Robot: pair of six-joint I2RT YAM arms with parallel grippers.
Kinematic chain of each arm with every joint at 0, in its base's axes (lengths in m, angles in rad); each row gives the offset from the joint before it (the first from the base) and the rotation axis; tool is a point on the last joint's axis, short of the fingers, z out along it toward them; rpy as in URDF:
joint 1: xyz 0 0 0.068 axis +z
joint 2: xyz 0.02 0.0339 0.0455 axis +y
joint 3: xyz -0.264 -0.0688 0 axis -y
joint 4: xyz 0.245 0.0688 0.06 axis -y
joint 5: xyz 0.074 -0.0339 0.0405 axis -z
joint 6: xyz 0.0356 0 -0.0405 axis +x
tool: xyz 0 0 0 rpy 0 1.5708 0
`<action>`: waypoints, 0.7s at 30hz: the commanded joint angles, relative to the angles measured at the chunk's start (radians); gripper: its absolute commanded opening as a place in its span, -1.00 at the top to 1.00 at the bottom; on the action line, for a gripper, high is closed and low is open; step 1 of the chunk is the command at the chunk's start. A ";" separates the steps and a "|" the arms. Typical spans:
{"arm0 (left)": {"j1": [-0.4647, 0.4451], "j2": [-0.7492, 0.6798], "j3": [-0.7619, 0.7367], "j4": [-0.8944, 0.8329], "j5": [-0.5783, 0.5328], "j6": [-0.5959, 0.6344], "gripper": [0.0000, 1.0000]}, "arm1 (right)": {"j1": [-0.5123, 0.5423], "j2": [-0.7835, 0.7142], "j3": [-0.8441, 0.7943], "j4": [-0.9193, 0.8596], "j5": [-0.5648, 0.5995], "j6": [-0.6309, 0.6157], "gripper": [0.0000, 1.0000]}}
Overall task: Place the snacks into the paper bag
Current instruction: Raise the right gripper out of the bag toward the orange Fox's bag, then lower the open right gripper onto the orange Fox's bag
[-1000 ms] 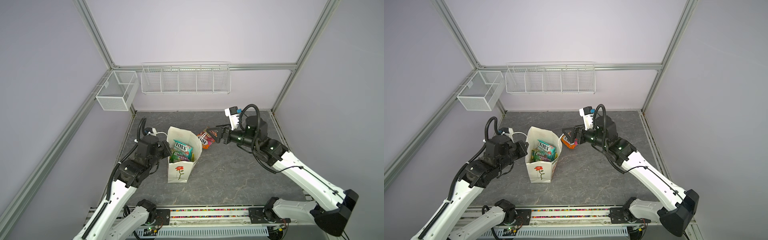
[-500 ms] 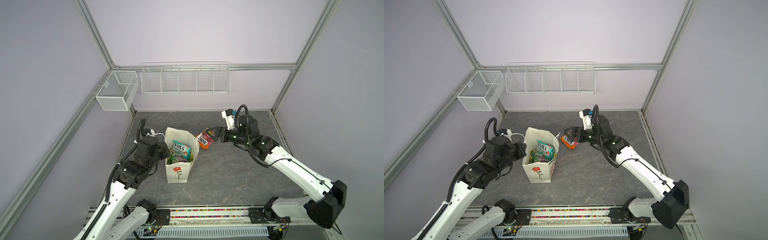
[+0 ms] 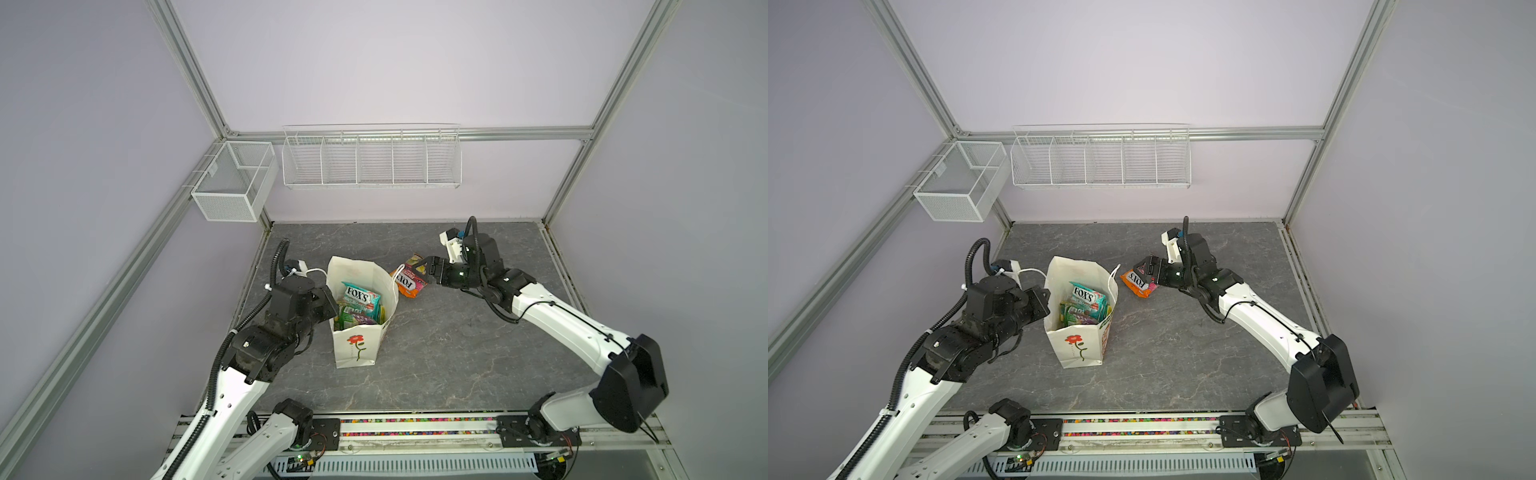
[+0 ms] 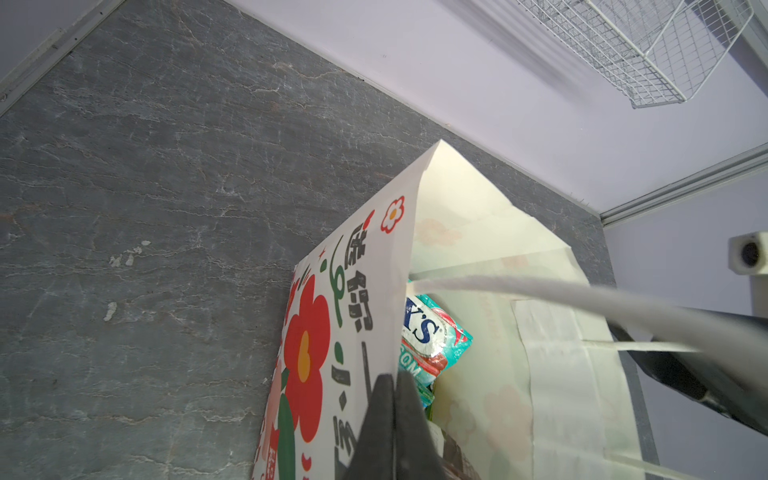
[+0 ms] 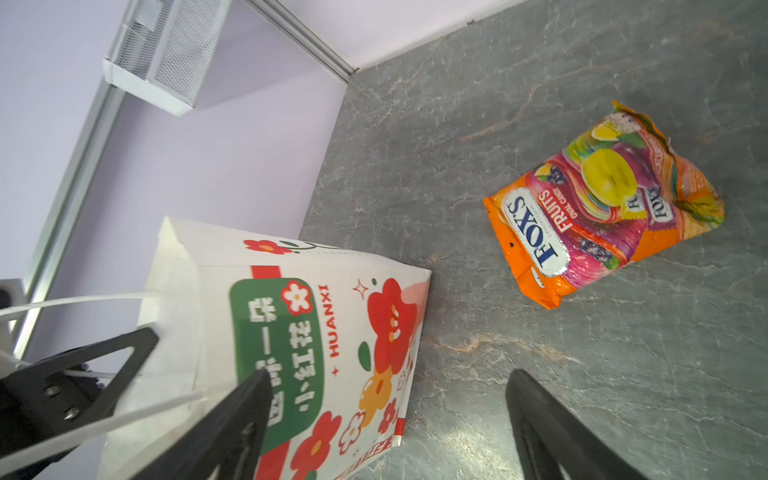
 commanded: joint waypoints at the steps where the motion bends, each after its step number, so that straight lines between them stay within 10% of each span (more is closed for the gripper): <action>1: 0.004 -0.017 -0.005 -0.017 -0.016 0.015 0.91 | -0.012 0.031 -0.021 0.064 -0.042 0.048 -0.81; 21: 0.013 -0.028 0.019 -0.055 -0.029 0.029 0.75 | -0.047 0.249 -0.056 0.206 -0.117 0.152 -0.63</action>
